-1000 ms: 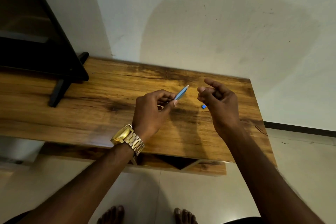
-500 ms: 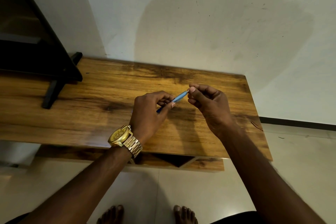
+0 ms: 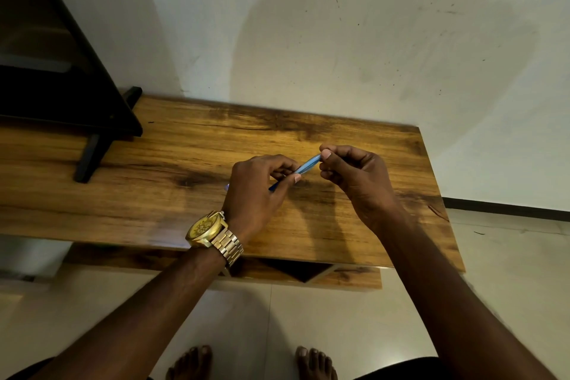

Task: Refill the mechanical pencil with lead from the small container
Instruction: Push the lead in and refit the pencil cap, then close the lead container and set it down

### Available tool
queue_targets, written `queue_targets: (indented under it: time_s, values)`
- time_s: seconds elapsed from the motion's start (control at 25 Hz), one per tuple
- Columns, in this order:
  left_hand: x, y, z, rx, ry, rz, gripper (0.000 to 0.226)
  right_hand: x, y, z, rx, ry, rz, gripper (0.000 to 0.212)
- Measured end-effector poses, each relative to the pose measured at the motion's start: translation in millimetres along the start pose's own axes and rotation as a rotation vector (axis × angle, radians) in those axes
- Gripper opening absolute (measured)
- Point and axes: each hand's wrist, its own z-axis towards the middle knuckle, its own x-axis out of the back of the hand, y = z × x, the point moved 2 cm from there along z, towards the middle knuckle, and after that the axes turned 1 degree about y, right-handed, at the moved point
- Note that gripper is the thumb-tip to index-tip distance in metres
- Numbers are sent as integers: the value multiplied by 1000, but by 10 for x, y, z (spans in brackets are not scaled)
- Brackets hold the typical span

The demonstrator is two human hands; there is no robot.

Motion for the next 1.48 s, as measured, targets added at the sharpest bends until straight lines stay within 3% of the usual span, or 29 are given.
queue_targets:
  time_s: [0.36, 0.44, 0.56, 0.64, 0.72, 0.8, 1.24, 1.48]
  values:
    - [-43, -49, -20, 88, -21, -59, 19, -22, -47, -18, -79, -61, -6, 30]
    - [-78, -58, -25, 144, -25, -105, 17, -6, -65, 14, -43, -3, -9, 25]
    - [-116, -105, 5, 231, 8, -134, 16, 206, -107, 73, -26, 247, 55, 17]
    - [-134, -148, 18, 281, 28, -105, 17, 360, -108, 82, -11, 344, -322, 15]
    - [-173, -205, 31, 332, 28, -67, 17, 401, -56, 63, 9, 292, -795, 21]
    - [-234, -270, 46, 385, 17, -21, 16, 341, 3, 73, 20, 220, -999, 30]
    - [-343, -291, 55, 375, -24, 125, 24, 361, 85, 106, 92, 223, -1010, 17]
    - [211, -391, 230, 218, 92, 269, 12, 382, 88, 120, 86, 214, -998, 17]
